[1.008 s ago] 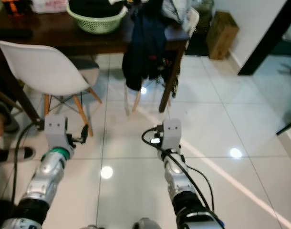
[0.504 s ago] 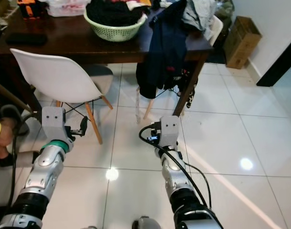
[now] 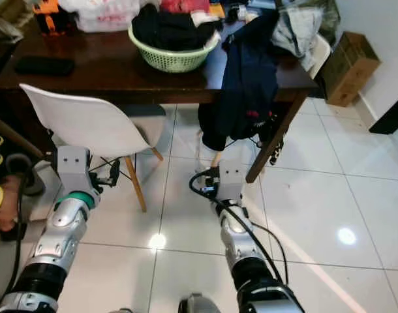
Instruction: Hang hanger
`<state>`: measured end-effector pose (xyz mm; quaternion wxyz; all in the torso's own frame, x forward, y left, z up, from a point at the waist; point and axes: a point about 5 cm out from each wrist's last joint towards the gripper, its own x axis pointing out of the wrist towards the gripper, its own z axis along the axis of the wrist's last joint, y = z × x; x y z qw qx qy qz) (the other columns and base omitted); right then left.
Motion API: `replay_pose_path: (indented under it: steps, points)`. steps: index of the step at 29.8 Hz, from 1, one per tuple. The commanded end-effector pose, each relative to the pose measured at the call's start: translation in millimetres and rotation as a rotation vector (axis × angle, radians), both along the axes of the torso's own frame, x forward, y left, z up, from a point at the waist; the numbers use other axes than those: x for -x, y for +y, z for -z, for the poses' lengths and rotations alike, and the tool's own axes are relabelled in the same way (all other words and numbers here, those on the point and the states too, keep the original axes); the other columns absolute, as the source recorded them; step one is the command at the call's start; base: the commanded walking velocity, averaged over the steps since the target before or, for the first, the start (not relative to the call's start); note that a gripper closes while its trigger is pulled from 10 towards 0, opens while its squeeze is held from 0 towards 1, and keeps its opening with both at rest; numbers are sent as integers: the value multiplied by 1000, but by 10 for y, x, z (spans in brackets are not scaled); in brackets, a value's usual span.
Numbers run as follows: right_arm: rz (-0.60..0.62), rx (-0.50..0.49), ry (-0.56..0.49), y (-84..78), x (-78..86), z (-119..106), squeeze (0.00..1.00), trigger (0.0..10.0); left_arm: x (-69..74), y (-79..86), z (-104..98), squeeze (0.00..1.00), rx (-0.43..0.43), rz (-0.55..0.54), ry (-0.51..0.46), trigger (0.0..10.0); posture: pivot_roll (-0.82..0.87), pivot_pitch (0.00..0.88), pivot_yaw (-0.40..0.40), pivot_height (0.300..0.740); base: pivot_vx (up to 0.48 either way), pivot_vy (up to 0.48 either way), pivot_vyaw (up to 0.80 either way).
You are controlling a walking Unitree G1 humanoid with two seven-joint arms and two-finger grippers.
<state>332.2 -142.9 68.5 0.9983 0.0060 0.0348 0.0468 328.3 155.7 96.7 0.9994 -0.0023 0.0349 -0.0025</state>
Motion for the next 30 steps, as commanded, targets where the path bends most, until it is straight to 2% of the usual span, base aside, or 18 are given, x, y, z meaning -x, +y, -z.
replay_pose_path:
  steps: [1,18,30]
  points:
    - [13,-7,18,-32,21,39,0,10000,15,-14,11,0,-6,8,5,10000,-3,26,3,740,0,0,0]
    - [11,-2,21,-33,27,49,0,10000,21,-17,13,0,-22,-4,6,10000,-3,17,1,740,0,0,0]
    - [9,0,26,-30,32,58,0,10000,34,-44,21,0,-33,3,10,10000,-3,26,-2,740,0,-453,0]
